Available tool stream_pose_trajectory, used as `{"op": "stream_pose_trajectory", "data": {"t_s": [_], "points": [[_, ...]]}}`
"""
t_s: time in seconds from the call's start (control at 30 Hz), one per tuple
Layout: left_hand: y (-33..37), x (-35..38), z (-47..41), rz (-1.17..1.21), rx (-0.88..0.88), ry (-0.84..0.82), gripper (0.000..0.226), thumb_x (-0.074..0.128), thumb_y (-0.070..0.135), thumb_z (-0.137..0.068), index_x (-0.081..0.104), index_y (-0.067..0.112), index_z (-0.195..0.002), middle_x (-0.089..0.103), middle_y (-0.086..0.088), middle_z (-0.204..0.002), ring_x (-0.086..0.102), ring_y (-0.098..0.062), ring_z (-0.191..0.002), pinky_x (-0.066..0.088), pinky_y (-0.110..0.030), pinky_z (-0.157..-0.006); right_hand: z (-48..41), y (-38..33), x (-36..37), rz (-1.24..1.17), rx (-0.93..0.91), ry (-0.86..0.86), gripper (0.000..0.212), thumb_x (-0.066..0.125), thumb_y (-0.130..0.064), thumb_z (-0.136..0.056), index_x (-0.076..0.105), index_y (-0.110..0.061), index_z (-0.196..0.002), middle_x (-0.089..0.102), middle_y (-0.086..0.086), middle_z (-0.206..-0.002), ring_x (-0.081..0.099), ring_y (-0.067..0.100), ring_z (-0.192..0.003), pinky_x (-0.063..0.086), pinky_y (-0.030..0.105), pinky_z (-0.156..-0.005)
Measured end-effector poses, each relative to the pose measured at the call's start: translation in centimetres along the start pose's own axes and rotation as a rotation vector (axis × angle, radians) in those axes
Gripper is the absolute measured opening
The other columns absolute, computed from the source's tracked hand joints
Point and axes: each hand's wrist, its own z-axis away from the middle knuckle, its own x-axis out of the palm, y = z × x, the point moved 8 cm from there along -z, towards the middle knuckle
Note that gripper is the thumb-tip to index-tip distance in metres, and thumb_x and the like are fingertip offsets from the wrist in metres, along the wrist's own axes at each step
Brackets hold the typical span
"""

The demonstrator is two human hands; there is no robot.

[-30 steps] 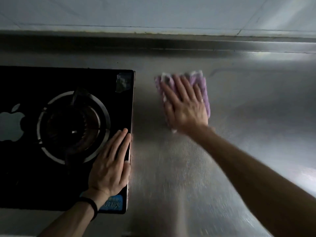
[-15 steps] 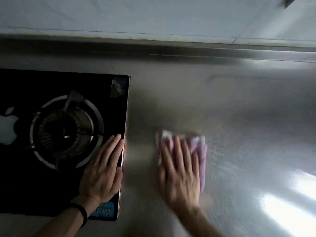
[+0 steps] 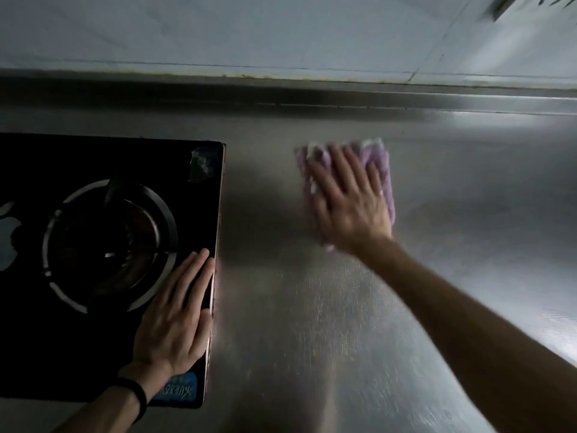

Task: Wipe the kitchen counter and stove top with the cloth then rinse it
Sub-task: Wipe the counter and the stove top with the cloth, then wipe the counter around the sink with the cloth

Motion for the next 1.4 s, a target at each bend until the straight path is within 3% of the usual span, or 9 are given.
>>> {"op": "stream_pose_trajectory", "data": {"t_s": [0.23,0.43,0.53,0.67,0.83,0.97,1.07,1.23,1.4], "points": [[-0.1,0.0,-0.1,0.0,-0.013,0.02,0.074,0.039,0.021,-0.091,0.029,0.002,-0.161,0.02,-0.009,-0.173,0.022,-0.026,-0.16,0.018,-0.037,-0.13,-5.0,3.1,-1.0,-0.006,0.122,0.066,0.061,0.019,-0.05,-0.108,0.017,-0.032,-0.165,0.01,0.006,-0.174,0.004,0.026,-0.161,0.0,0.054,-0.129],[0.2,-0.3,-0.1,-0.021,-0.005,0.023,0.072,0.038,0.02,-0.091,0.029,0.0,-0.16,0.019,-0.011,-0.173,0.02,-0.026,-0.16,0.014,-0.034,-0.131,8.8,-2.3,0.6,-0.028,0.215,0.167,0.061,0.038,-0.044,-0.107,0.026,-0.028,-0.164,0.027,0.006,-0.17,0.017,0.028,-0.159,0.012,0.055,-0.128],[0.8,-0.8,-0.3,-0.005,-0.08,0.064,0.071,0.04,0.017,-0.088,0.035,-0.001,-0.157,0.027,-0.014,-0.169,0.03,-0.034,-0.155,0.027,-0.046,-0.126,16.6,-5.0,3.2,-0.062,0.212,0.094,0.07,0.048,-0.043,-0.1,0.023,-0.032,-0.164,0.018,0.003,-0.173,0.011,0.024,-0.161,0.014,0.056,-0.127],[6.5,-1.3,-3.2,0.096,-0.111,0.182,0.076,0.048,0.013,-0.079,0.039,0.005,-0.154,0.039,-0.013,-0.162,0.04,-0.034,-0.148,0.031,-0.051,-0.123,17.8,-5.1,3.8,-0.093,0.184,0.052,0.068,0.047,-0.044,-0.1,0.025,-0.034,-0.164,0.016,0.002,-0.173,0.007,0.021,-0.161,0.007,0.052,-0.13],[14.5,1.4,-7.9,0.123,-0.03,0.152,0.072,0.047,0.017,-0.091,0.034,0.008,-0.161,0.029,-0.01,-0.17,0.028,-0.031,-0.157,0.024,-0.055,-0.126,20.0,2.3,1.4,-0.038,0.219,0.134,0.063,0.045,-0.045,-0.099,0.035,-0.034,-0.161,0.026,0.003,-0.171,0.014,0.022,-0.16,0.01,0.049,-0.13],[16.3,2.9,-10.5,0.1,-0.06,0.178,0.067,0.042,0.022,-0.095,0.034,0.016,-0.162,0.029,-0.009,-0.17,0.025,-0.032,-0.158,0.019,-0.052,-0.129,21.9,10.2,-0.5,0.016,0.361,0.135,0.064,0.039,-0.044,-0.098,0.035,-0.03,-0.161,0.024,0.008,-0.171,0.019,0.029,-0.159,0.013,0.053,-0.129],[16.6,3.9,-11.0,0.016,-0.087,0.207,0.067,0.042,0.026,-0.096,0.03,0.023,-0.163,0.026,-0.007,-0.171,0.024,-0.032,-0.158,0.018,-0.05,-0.129,22.2,11.5,-0.8,-0.002,0.455,0.129,0.064,0.035,-0.044,-0.1,0.033,-0.03,-0.162,0.019,0.007,-0.172,0.017,0.031,-0.159,0.013,0.055,-0.128],[16.5,4.7,-10.9,-0.054,-0.095,0.219,0.072,0.042,0.029,-0.096,0.023,0.024,-0.165,0.021,-0.007,-0.173,0.02,-0.033,-0.159,0.016,-0.051,-0.129,22.2,8.4,-0.3,-0.046,0.675,0.153,0.065,0.03,-0.043,-0.102,0.024,-0.026,-0.165,0.014,0.01,-0.173,0.012,0.032,-0.16,0.008,0.058,-0.128],[16.9,4.2,-10.9,-0.071,-0.096,0.197,0.071,0.042,0.027,-0.094,0.029,0.021,-0.164,0.025,-0.009,-0.172,0.023,-0.034,-0.158,0.017,-0.051,-0.129,25.3,-4.7,4.0,-0.088,0.427,0.021,0.066,0.038,-0.044,-0.101,0.028,-0.021,-0.163,0.017,0.009,-0.172,0.019,0.033,-0.158,0.005,0.05,-0.129]]}}
